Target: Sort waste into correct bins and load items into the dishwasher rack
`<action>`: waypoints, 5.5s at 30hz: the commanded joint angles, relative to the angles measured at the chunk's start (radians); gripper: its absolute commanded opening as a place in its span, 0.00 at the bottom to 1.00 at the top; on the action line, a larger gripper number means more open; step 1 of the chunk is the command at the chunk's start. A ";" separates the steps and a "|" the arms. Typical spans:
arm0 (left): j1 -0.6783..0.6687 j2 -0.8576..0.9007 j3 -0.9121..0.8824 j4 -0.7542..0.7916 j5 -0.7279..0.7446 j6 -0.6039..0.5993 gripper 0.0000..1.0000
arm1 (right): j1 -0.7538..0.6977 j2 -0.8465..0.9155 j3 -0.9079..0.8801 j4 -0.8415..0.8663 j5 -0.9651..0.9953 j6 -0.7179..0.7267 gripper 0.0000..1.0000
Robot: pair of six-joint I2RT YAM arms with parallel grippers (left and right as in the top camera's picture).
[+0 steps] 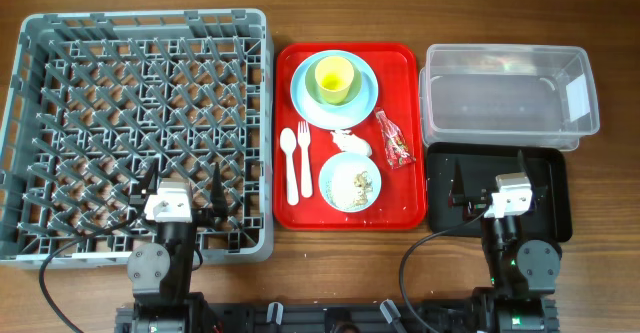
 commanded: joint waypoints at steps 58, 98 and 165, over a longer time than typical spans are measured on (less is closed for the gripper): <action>-0.004 -0.007 -0.005 -0.004 0.005 0.008 1.00 | 0.004 -0.005 -0.001 0.004 0.013 -0.003 1.00; -0.004 1.141 1.537 -1.091 0.509 -0.230 1.00 | 0.004 -0.005 -0.001 0.004 0.013 -0.003 1.00; -0.846 1.507 1.086 -0.822 -0.144 -0.894 0.16 | 0.004 -0.005 -0.002 0.004 0.013 -0.003 1.00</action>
